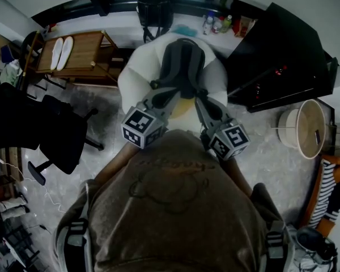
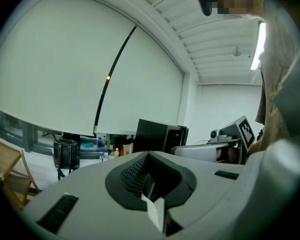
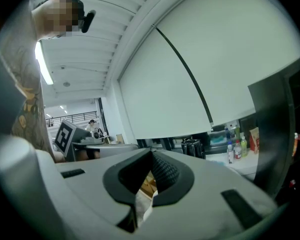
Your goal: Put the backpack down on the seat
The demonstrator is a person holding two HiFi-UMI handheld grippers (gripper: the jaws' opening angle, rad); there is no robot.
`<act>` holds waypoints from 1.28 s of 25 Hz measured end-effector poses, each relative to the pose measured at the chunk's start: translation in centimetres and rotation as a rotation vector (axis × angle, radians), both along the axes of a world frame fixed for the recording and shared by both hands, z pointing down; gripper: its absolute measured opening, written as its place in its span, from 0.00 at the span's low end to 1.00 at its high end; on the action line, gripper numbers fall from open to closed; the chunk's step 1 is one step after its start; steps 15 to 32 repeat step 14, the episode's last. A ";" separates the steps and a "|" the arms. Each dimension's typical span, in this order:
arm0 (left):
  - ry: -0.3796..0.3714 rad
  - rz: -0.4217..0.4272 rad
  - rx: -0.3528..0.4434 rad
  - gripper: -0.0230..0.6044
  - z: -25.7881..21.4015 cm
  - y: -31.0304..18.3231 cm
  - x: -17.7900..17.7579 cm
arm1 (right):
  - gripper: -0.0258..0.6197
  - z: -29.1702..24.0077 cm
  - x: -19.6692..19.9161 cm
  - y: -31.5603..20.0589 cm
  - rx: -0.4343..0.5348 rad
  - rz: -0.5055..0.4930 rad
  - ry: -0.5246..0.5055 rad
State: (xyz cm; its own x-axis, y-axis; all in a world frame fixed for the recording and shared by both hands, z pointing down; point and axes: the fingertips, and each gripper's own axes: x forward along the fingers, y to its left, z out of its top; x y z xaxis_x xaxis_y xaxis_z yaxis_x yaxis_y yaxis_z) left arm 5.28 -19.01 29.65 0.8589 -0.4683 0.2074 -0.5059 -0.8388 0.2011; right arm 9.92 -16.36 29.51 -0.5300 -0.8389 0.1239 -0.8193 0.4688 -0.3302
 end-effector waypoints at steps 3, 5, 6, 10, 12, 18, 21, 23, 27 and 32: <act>0.006 -0.008 -0.013 0.04 0.1 -0.1 -0.2 | 0.04 0.1 0.0 0.0 -0.003 0.000 0.001; 0.008 -0.015 -0.019 0.04 0.1 -0.3 -0.4 | 0.04 0.3 0.0 0.0 -0.009 0.002 0.001; 0.008 -0.017 -0.022 0.04 0.2 -0.3 -0.4 | 0.04 0.4 0.0 0.0 -0.015 0.003 0.001; 0.001 -0.015 -0.033 0.04 0.7 -0.3 -0.2 | 0.04 0.6 0.1 0.0 -0.020 0.009 -0.005; -0.002 -0.017 -0.042 0.04 0.9 -0.4 -0.3 | 0.04 0.9 0.2 0.0 -0.028 0.010 -0.006; -0.003 -0.021 -0.053 0.04 1.2 -0.6 -0.4 | 0.04 1.2 0.2 -0.1 -0.038 0.011 -0.007; -0.003 -0.021 -0.053 0.04 1.2 -0.6 -0.4 | 0.04 1.2 0.2 -0.1 -0.038 0.011 -0.007; -0.003 -0.021 -0.053 0.04 1.2 -0.6 -0.4 | 0.04 1.2 0.2 -0.1 -0.038 0.011 -0.007; -0.003 -0.021 -0.053 0.04 1.2 -0.6 -0.4 | 0.04 1.2 0.2 -0.1 -0.038 0.011 -0.007; -0.003 -0.021 -0.053 0.04 1.2 -0.6 -0.4 | 0.04 1.2 0.2 -0.1 -0.038 0.011 -0.007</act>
